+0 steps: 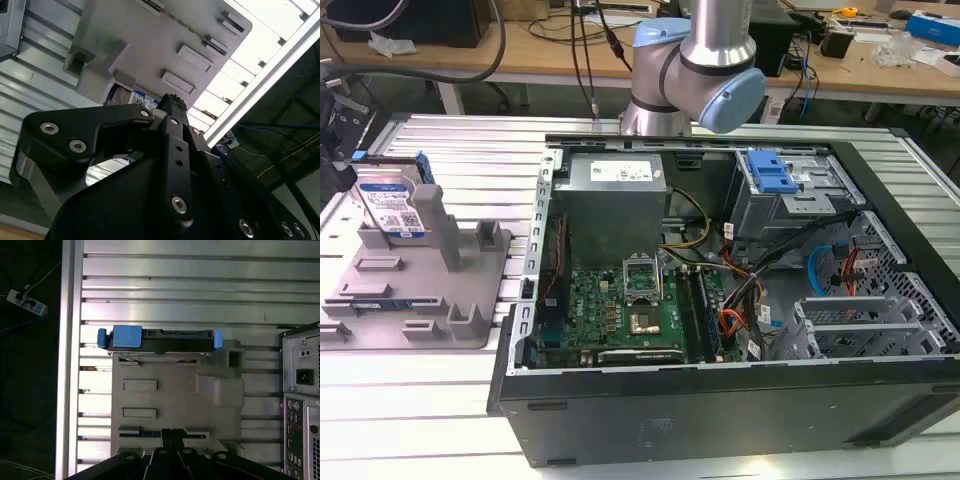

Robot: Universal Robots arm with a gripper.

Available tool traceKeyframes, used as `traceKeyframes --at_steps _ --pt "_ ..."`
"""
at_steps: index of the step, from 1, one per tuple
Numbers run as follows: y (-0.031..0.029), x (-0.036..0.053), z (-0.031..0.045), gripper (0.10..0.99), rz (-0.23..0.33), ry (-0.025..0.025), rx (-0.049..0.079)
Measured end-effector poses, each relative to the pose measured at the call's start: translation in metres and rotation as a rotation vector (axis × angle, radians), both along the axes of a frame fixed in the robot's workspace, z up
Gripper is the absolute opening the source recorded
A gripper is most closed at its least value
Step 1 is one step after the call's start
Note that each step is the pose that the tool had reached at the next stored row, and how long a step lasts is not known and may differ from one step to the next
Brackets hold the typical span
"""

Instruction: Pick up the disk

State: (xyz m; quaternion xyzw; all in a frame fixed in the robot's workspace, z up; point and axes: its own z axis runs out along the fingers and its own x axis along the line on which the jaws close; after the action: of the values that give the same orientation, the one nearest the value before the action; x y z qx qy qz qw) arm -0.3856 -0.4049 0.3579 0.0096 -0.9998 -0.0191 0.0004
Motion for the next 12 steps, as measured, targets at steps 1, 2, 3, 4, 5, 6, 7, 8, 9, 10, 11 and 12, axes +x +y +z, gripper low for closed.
traceKeyframes --at_steps 1,2,3,4,5,6,7,8,9,10,11,12 --pt "0.0 0.0 0.0 0.106 0.0 0.0 0.0" --pt "0.0 0.0 0.0 0.106 0.0 0.0 0.0" --pt "0.0 0.0 0.0 0.106 0.0 0.0 0.0" --pt "0.0 0.0 0.0 0.106 0.0 0.0 0.0" --pt "0.0 0.0 0.0 0.106 0.0 -0.0001 0.0" --pt "0.0 0.0 0.0 0.106 0.0 0.0 0.0" --pt "0.0 0.0 0.0 0.106 0.0 0.0 0.0" --pt "0.0 0.0 0.0 0.106 0.0 0.0 0.0" --pt "0.0 0.0 0.0 0.106 0.0 0.0 0.0" --pt "0.0 0.0 0.0 0.106 0.0 0.0 0.0" --pt "0.0 0.0 0.0 0.106 0.0 0.0 0.0" --pt "0.0 0.0 0.0 0.106 0.001 -0.0001 0.0"
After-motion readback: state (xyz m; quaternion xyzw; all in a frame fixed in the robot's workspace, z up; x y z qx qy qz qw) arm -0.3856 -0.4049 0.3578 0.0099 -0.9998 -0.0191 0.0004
